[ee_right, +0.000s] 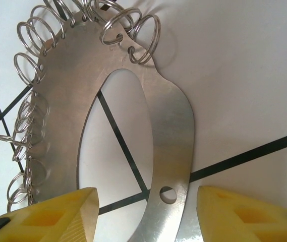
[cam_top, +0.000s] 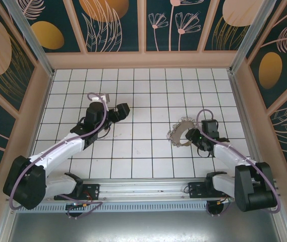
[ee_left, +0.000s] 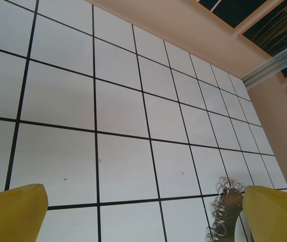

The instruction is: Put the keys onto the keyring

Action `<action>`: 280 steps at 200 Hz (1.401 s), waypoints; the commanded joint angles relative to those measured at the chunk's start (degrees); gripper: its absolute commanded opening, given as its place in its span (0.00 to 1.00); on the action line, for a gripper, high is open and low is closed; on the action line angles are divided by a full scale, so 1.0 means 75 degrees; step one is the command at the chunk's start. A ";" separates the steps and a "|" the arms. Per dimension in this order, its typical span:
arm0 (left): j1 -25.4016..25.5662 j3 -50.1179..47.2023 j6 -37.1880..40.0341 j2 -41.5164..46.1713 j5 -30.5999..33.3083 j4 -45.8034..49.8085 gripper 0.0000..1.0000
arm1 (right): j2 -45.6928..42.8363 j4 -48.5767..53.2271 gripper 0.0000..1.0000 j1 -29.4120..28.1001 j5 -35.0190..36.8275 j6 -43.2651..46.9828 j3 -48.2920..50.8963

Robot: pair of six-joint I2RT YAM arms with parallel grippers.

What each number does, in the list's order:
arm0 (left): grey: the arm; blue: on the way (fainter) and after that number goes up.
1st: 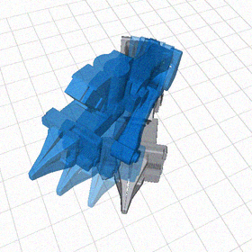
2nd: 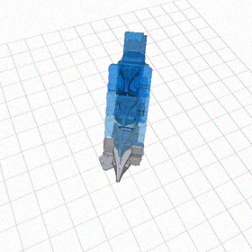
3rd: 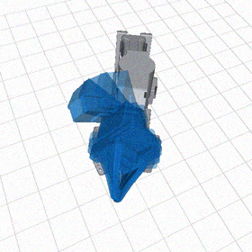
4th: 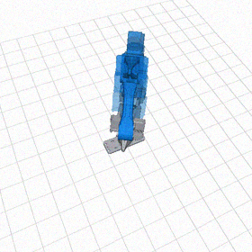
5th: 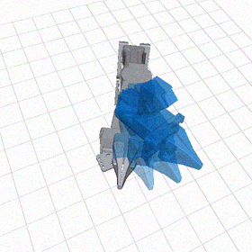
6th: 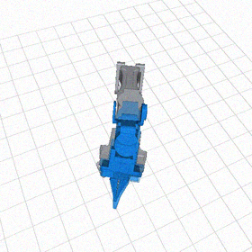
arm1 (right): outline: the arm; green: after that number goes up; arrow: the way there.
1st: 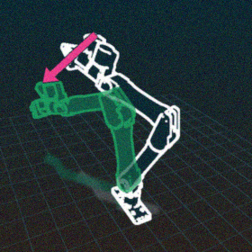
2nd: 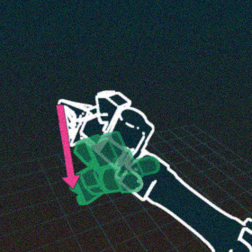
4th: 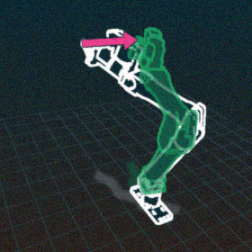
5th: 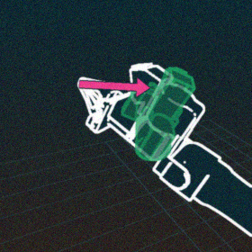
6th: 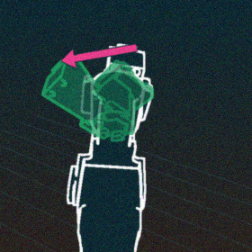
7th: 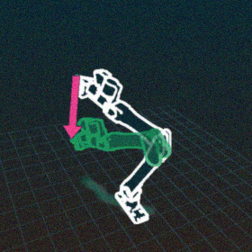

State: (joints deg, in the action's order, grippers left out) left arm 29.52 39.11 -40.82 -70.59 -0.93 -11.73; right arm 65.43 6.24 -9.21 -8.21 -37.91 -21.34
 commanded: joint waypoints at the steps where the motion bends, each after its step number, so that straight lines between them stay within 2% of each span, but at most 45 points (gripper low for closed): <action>1: 0.0072 0.0201 -0.0020 -0.0088 0.0103 -0.0106 0.98 | 0.0203 -0.0469 0.53 -0.0312 -0.0078 -0.0397 0.0046; 77: 0.0177 0.0175 -0.0030 -0.0271 -0.0023 -0.0267 0.98 | 0.0624 -0.0785 0.43 -0.1005 0.0284 -0.0637 -0.0256; 126: 0.0223 0.0199 -0.0036 -0.0373 -0.0192 -0.0368 0.99 | 0.1324 -0.1071 0.42 -0.1680 0.0517 -0.0800 -0.0693; 154: 0.0235 0.0217 -0.0019 -0.0409 -0.0290 -0.0373 0.99 | 0.1690 -0.1025 0.43 -0.2093 0.0582 -0.0777 -0.1110; 191: 0.0235 0.0211 -0.0036 -0.0325 -0.0354 -0.0343 0.98 | 0.1444 -0.0387 0.45 -0.2578 0.1045 -0.0758 -0.1632; 223: 0.0237 0.0228 -0.0021 -0.0338 -0.0439 -0.0381 0.99 | 0.1552 -0.0395 0.50 -0.2651 0.1094 -0.0702 -0.1859; 280: 0.0247 0.0373 0.0229 -0.0385 -0.0646 -0.0262 0.98 | 0.2451 -0.0884 0.52 -0.2853 0.0938 -0.0731 -0.2150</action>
State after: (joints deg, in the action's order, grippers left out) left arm 31.09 39.68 -40.66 -73.08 -4.16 -13.23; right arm 81.54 0.84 -29.19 -1.37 -42.78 -35.44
